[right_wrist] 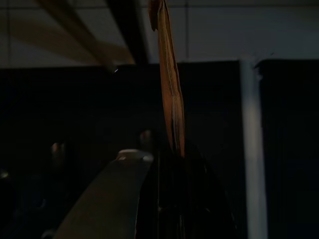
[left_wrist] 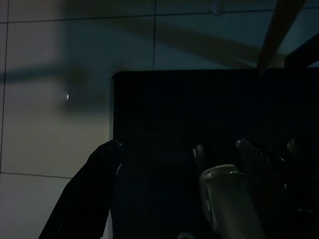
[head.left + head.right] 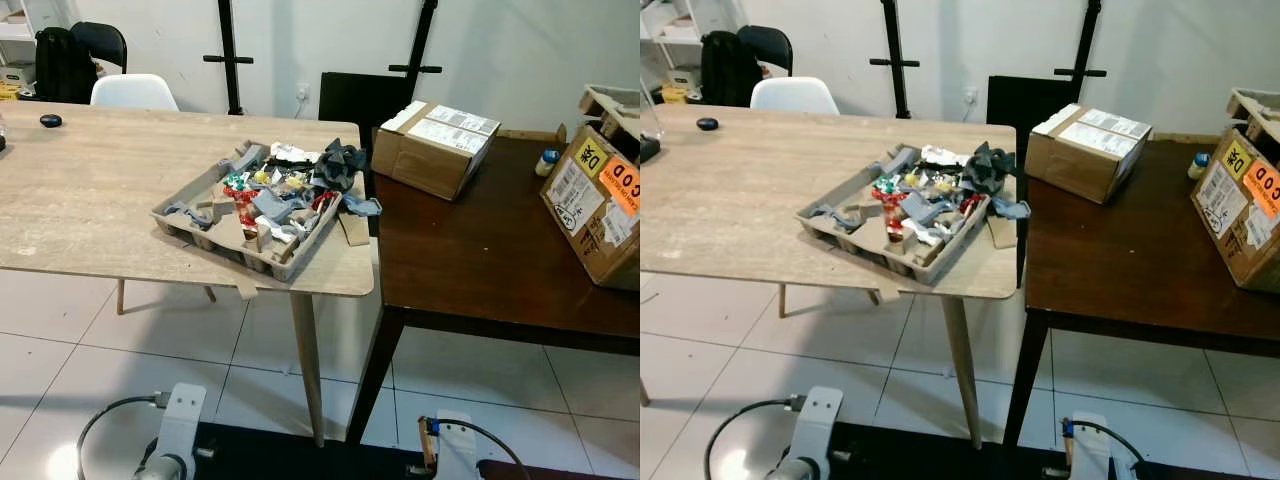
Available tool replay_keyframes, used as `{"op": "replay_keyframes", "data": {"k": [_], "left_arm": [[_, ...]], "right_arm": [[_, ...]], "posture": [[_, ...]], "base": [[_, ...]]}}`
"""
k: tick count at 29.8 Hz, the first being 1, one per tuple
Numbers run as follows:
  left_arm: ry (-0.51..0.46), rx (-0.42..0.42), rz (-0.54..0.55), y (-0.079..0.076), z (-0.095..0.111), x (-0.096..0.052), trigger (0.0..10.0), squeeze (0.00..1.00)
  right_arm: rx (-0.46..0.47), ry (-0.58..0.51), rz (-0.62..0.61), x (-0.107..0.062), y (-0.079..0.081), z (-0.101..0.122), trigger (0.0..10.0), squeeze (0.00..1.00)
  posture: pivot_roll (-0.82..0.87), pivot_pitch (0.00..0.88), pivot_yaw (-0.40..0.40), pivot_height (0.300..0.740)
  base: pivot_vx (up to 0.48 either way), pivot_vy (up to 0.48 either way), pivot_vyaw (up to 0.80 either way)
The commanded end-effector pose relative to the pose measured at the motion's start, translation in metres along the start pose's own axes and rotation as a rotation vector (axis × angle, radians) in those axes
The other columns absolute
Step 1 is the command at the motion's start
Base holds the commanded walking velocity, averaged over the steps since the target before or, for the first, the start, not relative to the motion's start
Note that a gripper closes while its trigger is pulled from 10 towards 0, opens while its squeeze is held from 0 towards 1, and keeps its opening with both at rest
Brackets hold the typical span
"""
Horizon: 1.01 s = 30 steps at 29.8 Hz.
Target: Picking trash to rubbish bin
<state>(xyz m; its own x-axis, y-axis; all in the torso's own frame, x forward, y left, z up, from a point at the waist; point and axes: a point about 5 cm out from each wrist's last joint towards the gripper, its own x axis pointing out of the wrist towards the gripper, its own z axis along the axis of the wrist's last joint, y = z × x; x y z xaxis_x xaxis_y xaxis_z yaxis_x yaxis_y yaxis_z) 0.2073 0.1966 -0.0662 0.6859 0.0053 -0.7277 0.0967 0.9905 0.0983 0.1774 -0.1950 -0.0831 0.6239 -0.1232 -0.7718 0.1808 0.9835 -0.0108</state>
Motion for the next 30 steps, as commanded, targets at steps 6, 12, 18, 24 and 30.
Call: {"op": "replay_keyframes", "data": {"k": [6, 12, 18, 24, 30], "left_arm": [[0.001, 0.017, 0.021, 0.008, -0.006, -0.003, 10.0, 0.0], [-0.034, 0.017, 0.006, 0.009, -0.004, -0.005, 10.0, 0.0], [-0.071, 0.057, -0.003, 0.009, 0.001, -0.005, 10.0, 0.0], [-0.056, 0.079, -0.046, 0.001, 0.005, -0.002, 10.0, 0.0], [-0.041, 0.104, -0.065, -0.008, 0.01, 0.002, 10.0, 0.0]], "right_arm": [[0.005, -0.015, 0.024, -0.002, 0.003, -0.003, 10.0, 0.0], [0.0, -0.051, 0.03, -0.002, 0.003, 0.0, 10.0, 0.0], [0.008, -0.06, -0.009, -0.002, 0.0, 0.001, 10.0, 0.0], [-0.003, -0.069, -0.015, -0.002, 0.0, 0.002, 10.0, 0.0], [-0.008, -0.091, -0.045, -0.002, -0.007, 0.008, 10.0, 0.0]], "posture": [[0.12, 0.183, -0.004, 0.74], [0.11, 0.246, 0.002, 0.74], [0.11, 0.275, 0.01, 0.74], [0.09, 0.246, 0.023, 0.74], [0.07, 0.21, 0.028, 0.74]], "base": [[0.0, 0.0, 0.0], [0.0, 0.0, 0.0], [0.0, 0.0, 0.0], [0.0, 0.0, 0.0], [0.0, 0.0, 0.0]]}}
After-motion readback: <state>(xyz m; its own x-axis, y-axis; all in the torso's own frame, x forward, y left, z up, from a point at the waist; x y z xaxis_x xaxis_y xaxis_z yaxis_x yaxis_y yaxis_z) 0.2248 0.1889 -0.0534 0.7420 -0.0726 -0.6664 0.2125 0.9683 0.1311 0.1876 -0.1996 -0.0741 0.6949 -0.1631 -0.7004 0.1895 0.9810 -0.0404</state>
